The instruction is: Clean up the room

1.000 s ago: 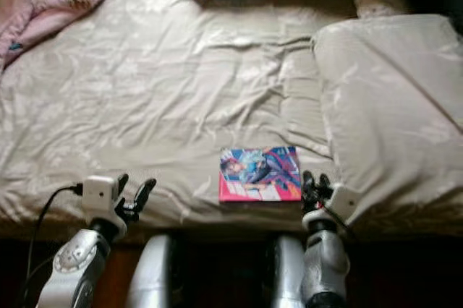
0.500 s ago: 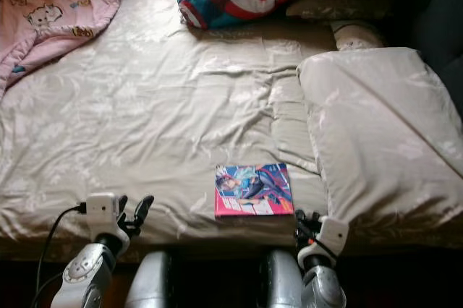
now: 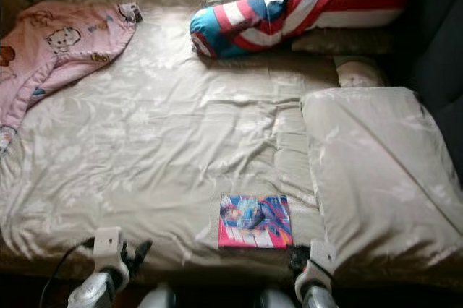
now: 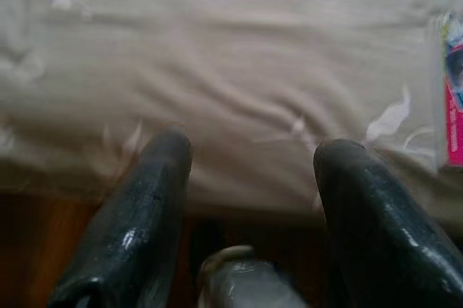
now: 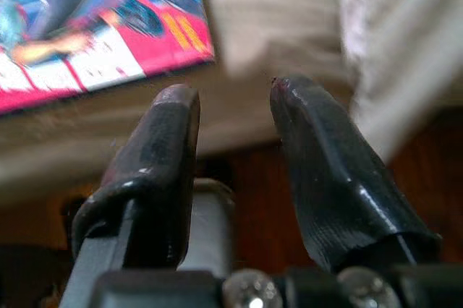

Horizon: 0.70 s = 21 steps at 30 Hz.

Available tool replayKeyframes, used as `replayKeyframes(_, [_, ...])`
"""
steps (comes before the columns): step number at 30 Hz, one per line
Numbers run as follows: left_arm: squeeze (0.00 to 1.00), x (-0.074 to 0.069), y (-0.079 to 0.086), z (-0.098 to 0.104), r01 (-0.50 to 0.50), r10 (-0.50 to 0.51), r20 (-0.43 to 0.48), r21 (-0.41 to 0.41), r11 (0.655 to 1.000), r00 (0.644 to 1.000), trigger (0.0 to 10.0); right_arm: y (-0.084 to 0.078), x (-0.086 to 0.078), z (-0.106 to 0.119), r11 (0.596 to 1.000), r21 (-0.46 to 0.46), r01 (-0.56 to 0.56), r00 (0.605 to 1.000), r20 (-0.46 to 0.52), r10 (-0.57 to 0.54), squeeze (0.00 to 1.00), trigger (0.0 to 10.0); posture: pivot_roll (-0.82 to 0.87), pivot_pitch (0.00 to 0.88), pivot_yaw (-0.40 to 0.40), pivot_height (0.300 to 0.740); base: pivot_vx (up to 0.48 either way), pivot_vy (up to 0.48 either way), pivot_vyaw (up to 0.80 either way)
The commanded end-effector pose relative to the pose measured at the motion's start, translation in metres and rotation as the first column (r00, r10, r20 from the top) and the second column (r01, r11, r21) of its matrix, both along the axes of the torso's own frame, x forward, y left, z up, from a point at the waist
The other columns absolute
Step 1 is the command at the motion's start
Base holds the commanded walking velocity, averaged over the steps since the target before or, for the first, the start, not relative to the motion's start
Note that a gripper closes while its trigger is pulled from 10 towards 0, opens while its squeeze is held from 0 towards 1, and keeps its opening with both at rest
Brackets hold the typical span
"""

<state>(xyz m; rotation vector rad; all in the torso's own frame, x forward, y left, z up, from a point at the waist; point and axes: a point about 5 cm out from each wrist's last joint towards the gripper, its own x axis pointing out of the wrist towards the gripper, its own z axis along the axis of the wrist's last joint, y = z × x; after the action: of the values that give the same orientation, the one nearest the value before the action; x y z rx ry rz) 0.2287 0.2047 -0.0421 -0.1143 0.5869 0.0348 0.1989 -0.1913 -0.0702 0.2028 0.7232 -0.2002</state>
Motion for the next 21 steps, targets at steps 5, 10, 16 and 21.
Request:
replayKeyframes(5, [0.00, -0.020, 0.006, -0.017, 0.003, 0.003, -0.132, 0.041, 0.999, 0.991, 10.0, -0.001, -0.019, -0.011, 1.000, 0.022, 0.013, 0.997, -0.083, -0.012, 0.00, 10.0, 0.04, 0.167, -0.009, 0.736, 0.000, 0.000, 0.00])
replayKeyframes(10, [0.00, -0.030, 0.010, -0.024, 0.009, 0.000, -0.185, 0.051, 0.999, 0.983, 10.0, -0.007, -0.029, -0.015, 1.000, 0.022, 0.002, 0.992, -0.124, 0.000, 0.00, 10.0, 0.03, 0.174, 0.000, 0.736, 0.000, 0.000, 0.00])
replayKeyframes(16, [0.00, -0.036, 0.016, -0.027, -0.001, 0.013, -0.208, 0.056, 0.998, 0.978, 10.0, -0.010, -0.030, -0.016, 0.999, 0.016, -0.031, 0.990, -0.138, 0.033, 0.00, 10.0, 0.04, 0.185, 0.006, 0.736, 0.000, 0.000, 0.00])
replayKeyframes(21, [0.00, -0.040, 0.016, -0.029, -0.007, 0.021, -0.226, 0.061, 0.998, 0.974, 10.0, -0.018, -0.031, -0.015, 1.000, -0.002, -0.027, 0.990, -0.138, 0.027, 0.00, 10.0, 0.04, 0.185, 0.008, 0.736, 0.000, 0.000, 0.40])
